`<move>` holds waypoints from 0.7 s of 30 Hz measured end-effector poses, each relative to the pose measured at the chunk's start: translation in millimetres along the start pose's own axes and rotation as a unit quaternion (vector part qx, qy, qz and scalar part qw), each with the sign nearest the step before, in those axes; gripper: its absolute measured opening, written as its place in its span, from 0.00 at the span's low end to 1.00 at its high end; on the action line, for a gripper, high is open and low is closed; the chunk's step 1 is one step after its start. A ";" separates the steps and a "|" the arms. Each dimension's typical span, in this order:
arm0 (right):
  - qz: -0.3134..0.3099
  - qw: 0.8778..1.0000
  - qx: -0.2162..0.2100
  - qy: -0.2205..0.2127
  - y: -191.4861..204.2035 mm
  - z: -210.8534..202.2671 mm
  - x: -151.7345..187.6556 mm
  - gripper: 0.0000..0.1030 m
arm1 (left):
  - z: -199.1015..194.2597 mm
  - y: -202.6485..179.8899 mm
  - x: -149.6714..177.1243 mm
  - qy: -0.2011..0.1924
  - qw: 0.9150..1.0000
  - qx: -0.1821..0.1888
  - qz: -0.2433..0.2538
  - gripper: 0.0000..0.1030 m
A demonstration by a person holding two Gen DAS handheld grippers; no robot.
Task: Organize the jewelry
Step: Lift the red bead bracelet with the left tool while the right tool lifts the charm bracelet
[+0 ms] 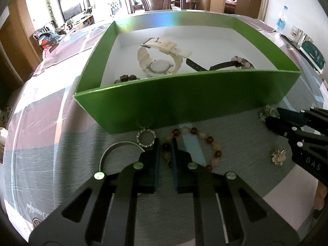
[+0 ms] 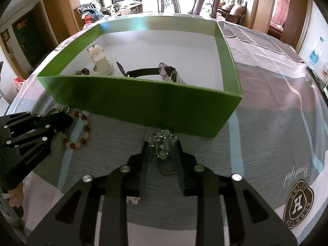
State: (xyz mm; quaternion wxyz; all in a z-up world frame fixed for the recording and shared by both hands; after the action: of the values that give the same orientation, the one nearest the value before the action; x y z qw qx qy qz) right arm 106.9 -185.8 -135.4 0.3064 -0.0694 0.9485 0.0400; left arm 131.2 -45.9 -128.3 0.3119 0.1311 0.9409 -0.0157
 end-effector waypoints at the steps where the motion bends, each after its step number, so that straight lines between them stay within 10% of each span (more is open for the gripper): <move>1: 0.001 1.000 0.001 -0.002 -0.2 -0.5 -0.2 0.38 | -0.2 0.5 0.4 0.000 1.000 0.000 0.000 0.12; 6: 0.020 1.000 -0.011 -0.013 1.8 -0.8 -1.9 0.40 | -0.5 -1.1 0.3 -0.003 1.000 -0.009 0.002 0.28; 21: -0.011 1.000 -0.020 -0.004 18.0 3.3 1.9 0.19 | -2.1 -4.7 2.2 -0.005 1.000 -0.006 0.009 0.19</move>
State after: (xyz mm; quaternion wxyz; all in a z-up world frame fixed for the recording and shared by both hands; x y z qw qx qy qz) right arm 104.4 -167.9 -138.6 0.3090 -0.0852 0.9456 0.0557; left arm 127.1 -49.7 -128.2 0.3178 0.1375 0.9381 -0.0077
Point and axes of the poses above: each gripper's, at about its wrist camera, not at the fingertips, and z roughly the way its jaws point, y to its left, x to its underside, the point moved 6 cm from there along z, roughly the way its jaws point, and after that the axes turned 3 degrees about -y, right-handed, at the moved point
